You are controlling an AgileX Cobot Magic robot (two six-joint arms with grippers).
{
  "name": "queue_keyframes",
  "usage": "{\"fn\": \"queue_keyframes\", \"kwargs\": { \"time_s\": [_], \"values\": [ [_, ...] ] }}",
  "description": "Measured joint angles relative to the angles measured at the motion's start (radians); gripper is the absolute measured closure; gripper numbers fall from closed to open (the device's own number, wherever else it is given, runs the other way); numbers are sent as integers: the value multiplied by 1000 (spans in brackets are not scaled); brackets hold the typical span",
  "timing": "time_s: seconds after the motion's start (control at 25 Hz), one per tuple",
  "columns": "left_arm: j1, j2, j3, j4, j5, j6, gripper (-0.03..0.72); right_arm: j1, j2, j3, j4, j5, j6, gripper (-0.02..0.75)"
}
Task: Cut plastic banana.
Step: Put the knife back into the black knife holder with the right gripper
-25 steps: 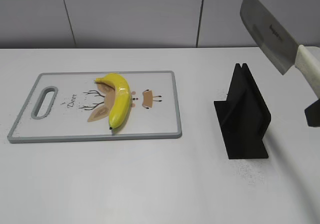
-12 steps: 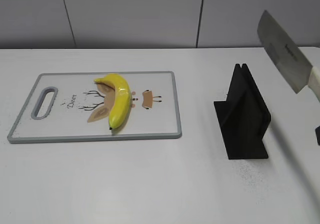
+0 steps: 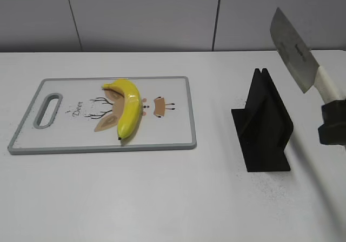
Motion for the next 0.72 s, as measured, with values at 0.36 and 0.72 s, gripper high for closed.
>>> {"fn": "queue_keyframes", "kwargs": {
  "time_s": [0.36,0.72],
  "values": [
    [0,0,1,0,-1,0,138,0,164,0,-33,-101,1,576],
    [0,0,1,0,-2,0,148,0,231,0,-59,-145,1,576]
  ]
}}
